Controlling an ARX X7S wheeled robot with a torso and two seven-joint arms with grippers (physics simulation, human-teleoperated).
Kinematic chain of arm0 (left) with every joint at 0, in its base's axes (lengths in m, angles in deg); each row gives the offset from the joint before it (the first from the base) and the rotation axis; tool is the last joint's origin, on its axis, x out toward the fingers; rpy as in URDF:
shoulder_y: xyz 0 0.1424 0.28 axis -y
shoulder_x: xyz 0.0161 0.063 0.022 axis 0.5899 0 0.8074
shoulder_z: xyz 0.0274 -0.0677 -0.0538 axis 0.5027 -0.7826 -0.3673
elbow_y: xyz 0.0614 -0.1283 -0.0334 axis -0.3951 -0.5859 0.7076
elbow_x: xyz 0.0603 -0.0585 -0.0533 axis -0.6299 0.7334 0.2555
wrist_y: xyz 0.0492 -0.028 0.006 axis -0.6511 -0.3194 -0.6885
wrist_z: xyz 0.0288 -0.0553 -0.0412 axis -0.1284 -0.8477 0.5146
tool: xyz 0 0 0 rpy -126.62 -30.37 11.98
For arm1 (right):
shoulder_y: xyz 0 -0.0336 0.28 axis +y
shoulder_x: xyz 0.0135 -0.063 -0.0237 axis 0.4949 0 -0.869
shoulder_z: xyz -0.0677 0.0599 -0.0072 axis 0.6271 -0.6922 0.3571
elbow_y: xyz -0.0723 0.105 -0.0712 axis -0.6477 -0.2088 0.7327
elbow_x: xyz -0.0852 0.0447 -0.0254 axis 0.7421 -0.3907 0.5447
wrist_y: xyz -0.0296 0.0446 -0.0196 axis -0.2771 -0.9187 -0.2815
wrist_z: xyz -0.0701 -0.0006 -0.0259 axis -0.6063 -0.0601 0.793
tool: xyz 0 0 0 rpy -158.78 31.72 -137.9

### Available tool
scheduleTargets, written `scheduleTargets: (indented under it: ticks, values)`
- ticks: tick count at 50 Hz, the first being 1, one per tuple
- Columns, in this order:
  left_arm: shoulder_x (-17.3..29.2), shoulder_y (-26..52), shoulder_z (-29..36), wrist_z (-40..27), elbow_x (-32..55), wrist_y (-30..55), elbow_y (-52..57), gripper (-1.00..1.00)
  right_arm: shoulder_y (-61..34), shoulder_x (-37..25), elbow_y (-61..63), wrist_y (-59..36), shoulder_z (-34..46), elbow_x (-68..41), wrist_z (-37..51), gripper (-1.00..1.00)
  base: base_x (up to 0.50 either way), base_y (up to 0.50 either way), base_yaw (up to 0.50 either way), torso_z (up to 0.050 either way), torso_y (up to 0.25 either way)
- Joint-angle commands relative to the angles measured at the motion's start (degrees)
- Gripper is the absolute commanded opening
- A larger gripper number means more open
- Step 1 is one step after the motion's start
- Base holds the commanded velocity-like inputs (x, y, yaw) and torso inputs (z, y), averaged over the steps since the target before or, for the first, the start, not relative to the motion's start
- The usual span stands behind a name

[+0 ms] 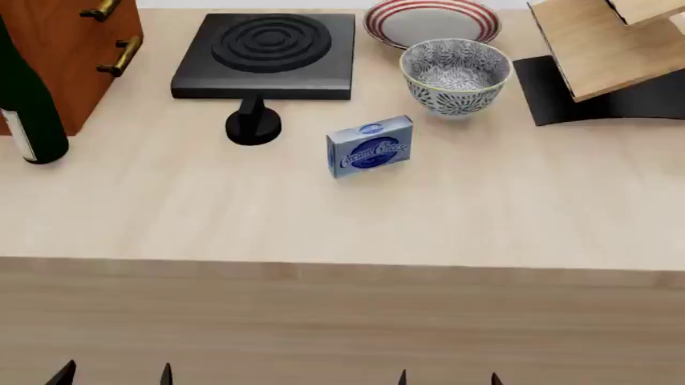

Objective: Pick up the cream cheese and put it in the bowl.

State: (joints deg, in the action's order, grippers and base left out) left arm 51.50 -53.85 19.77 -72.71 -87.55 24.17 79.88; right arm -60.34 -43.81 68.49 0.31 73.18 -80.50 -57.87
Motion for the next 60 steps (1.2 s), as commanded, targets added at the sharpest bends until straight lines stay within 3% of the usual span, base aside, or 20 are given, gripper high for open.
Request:
scheduleTargets:
  ticks: [1,2,34,42,47,60]
  values:
    - [5.11,0.4,6.2,-6.1,1.36,-1.04,-0.88,1.0,-0.36,-2.79,-1.07,0.88,3.48,-2.81,3.42,1.0,0.0,0.0,0.0,0.0,0.0]
    - [5.4,0.21,6.41,-6.0,5.03,-1.19,-0.61,1.0,-0.12,-2.98,-0.17,0.2,3.58,-2.98,3.51,1.0,0.0,0.0,0.0,0.021,0.0]
    - [8.02,-2.18,8.11,-8.73,5.96,3.1,7.54,1.0,0.79,-5.91,3.43,-2.11,6.43,-6.21,5.3,1.0,0.0,0.0,0.0,0.05,0.0]
    - [8.24,-0.61,7.31,-8.56,8.01,3.67,4.99,1.0,0.32,-6.67,3.97,-4.19,6.36,-7.39,5.79,1.0,0.0,0.0,0.0,0.05,0.0]
    - [7.29,-0.63,5.22,-9.96,10.27,2.41,4.69,1.0,0.21,-7.09,4.8,-5.5,6.58,-7.82,6.08,1.0,-0.01,-0.48,0.0,0.05,0.0]
    - [8.52,-0.57,6.72,-9.63,10.09,2.64,5.11,1.0,0.01,-7.86,4.62,-6.21,7.54,-8.46,6.27,1.0,0.02,-0.5,0.0,0.0,0.0]
